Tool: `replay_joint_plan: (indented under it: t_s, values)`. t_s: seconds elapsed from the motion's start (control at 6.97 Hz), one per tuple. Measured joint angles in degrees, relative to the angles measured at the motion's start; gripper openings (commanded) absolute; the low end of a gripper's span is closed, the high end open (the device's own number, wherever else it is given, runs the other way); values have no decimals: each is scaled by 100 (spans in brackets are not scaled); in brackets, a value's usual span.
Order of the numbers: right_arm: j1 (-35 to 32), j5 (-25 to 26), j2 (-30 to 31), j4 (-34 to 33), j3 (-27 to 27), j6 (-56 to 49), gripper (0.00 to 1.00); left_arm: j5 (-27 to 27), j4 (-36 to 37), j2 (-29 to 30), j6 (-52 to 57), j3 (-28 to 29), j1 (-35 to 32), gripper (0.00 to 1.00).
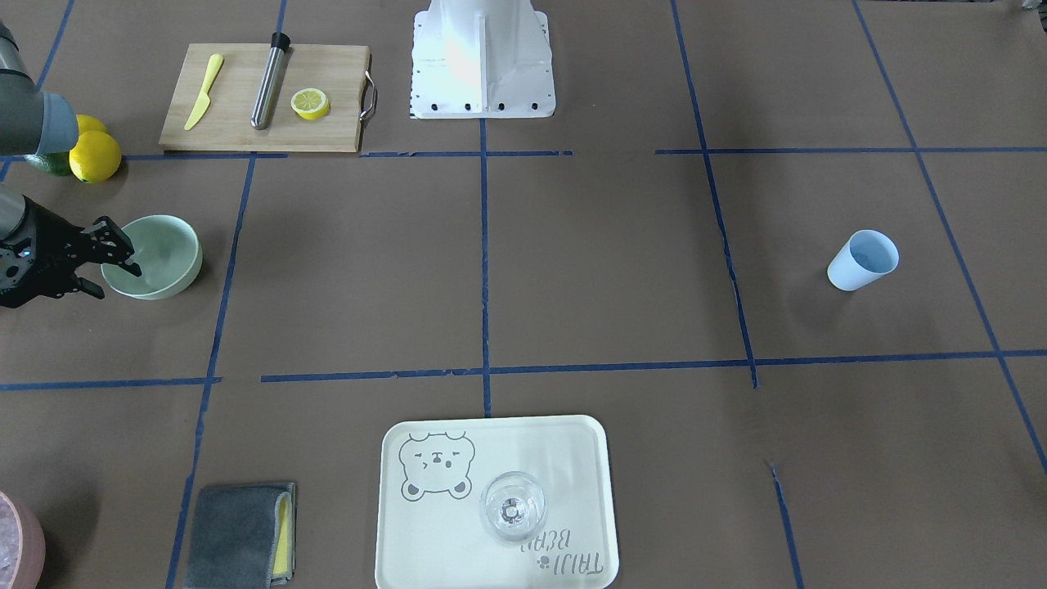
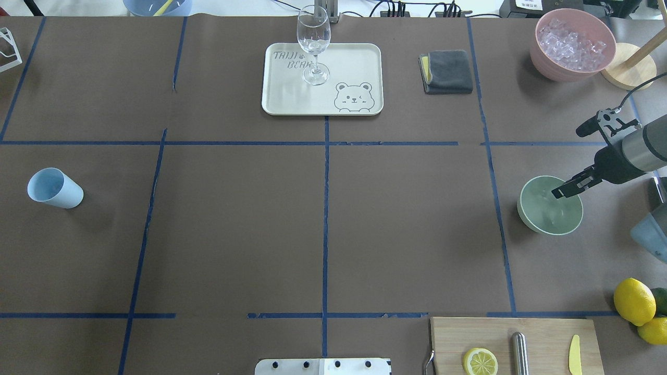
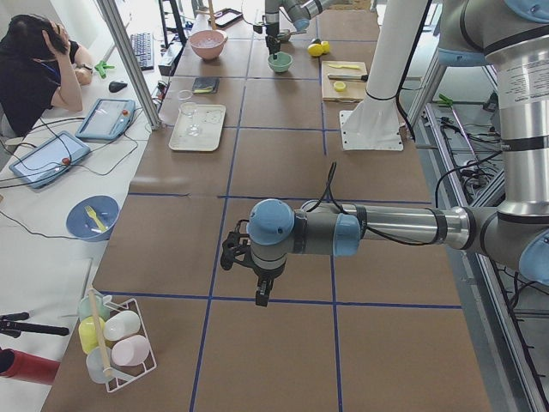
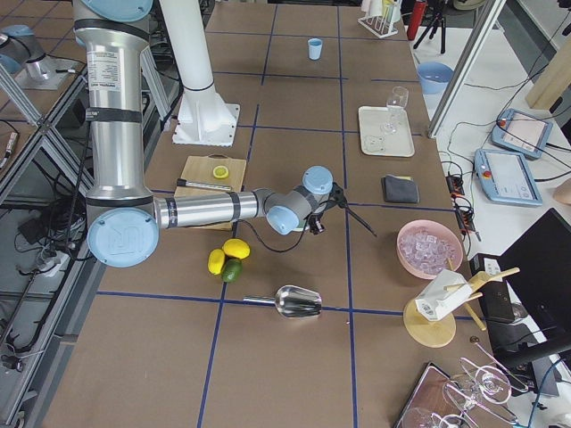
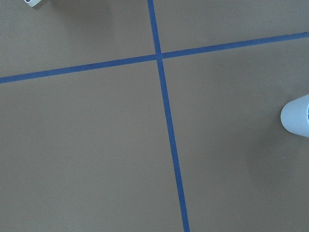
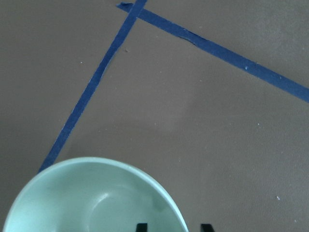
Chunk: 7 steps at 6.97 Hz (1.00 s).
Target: Pour ice into bowl
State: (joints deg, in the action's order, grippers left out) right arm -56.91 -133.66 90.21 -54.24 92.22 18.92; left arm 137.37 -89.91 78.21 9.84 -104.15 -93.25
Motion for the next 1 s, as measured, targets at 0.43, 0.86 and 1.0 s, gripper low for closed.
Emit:
replay_joint_plan:
  t_s: [0.43,0.86,1.0]
  values:
    - [11,-1,-126,-8,247,187,0,0,-24,2,0,-4,0,100]
    - [564,266,-1537,-155,549,2507,0,0,-185,8,-18,11,8,100]
    - [972,661,-2148,-416,537,3169,0,0,-202,14,-28,2,13,100]
